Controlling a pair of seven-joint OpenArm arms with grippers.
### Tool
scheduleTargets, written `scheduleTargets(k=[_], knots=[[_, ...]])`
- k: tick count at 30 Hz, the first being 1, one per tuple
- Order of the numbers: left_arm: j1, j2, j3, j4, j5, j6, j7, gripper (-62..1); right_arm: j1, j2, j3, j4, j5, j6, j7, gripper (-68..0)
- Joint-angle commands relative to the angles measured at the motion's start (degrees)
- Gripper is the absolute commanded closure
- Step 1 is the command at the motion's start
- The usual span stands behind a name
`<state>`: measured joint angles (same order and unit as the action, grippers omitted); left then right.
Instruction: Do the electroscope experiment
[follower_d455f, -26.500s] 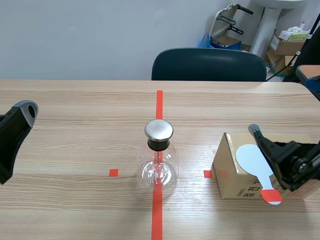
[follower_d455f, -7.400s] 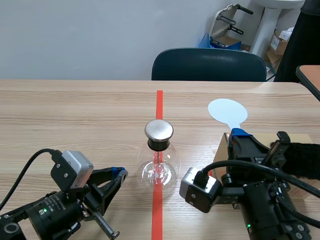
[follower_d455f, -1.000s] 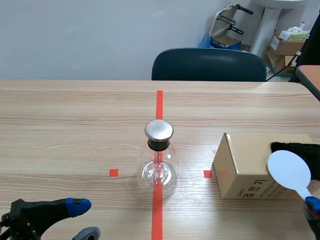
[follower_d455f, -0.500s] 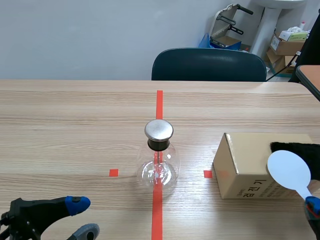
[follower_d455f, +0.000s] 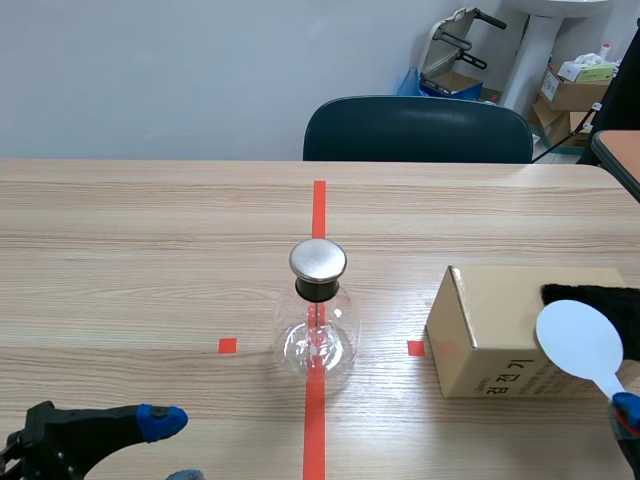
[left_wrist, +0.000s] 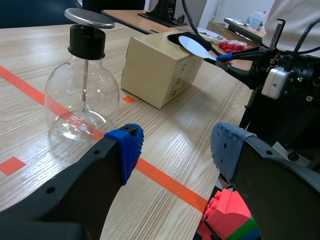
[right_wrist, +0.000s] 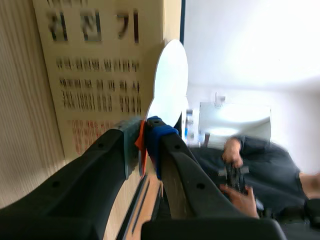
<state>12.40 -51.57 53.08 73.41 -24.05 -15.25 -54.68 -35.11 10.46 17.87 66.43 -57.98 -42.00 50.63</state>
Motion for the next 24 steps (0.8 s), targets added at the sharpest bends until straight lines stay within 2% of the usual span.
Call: scheduleTargets(k=[1, 3, 5, 7, 10, 12, 14, 17, 19, 21, 24], knots=[[0.0, 0.1, -0.3, 1.0, -0.1, 0.1, -0.8, -32.8, -0.1, 0.5, 0.1, 0.4, 0.5, 0.0, -6.1, -1.7], [0.0, 0.1, -0.3, 1.0, -0.1, 0.5, -0.8, -32.8, -0.1, 0.5, 0.1, 0.4, 0.5, 0.0, -12.8, -1.7], [0.0, 0.1, -0.3, 1.0, -0.1, 0.5, -0.8, -32.8, -0.1, 0.5, 0.1, 0.4, 0.5, 0.0, -14.5, -1.7], [0.0, 0.2, -0.3, 1.0, -0.1, 0.5, -0.8, -32.8, -0.1, 0.5, 0.1, 0.4, 0.3, 0.0, -10.6, -1.7], [0.0, 0.2, -0.3, 1.0, -0.1, 0.5, -0.8, -32.8, -0.1, 0.5, 0.1, 0.4, 0.3, 0.0, 0.9, -1.7], [0.0, 0.2, -0.3, 1.0, -0.1, 0.5, -0.8, -32.8, -0.1, 0.5, 0.1, 0.4, 0.3, 0.0, 3.3, -1.7], [0.0, 0.2, -0.3, 1.0, -0.1, 0.5, -0.8, -32.8, -0.3, 0.4, 0.1, 0.4, 0.4, 0.0, -0.4, -1.7], [0.0, 0.2, -0.3, 1.0, -0.1, 0.5, -0.8, -32.8, -0.3, 0.5, 0.1, 0.4, 0.5, 0.0, -11.7, -1.7], [0.0, 0.2, -0.3, 1.0, -0.1, 0.5, -0.8, -32.8, -0.3, 0.5, 0.1, 0.4, 0.5, 0.0, -15.8, -1.7], [0.0, 0.1, -0.3, 1.0, -0.1, 0.5, -0.8, -32.8, -0.2, 0.5, 0.1, 0.4, 0.4, 0.0, -14.0, -1.7], [0.0, 0.1, -0.3, 1.0, -0.1, 0.5, -0.8, -32.8, -0.1, 0.5, 0.1, 0.4, 0.2, 0.0, -4.0, -1.7]])
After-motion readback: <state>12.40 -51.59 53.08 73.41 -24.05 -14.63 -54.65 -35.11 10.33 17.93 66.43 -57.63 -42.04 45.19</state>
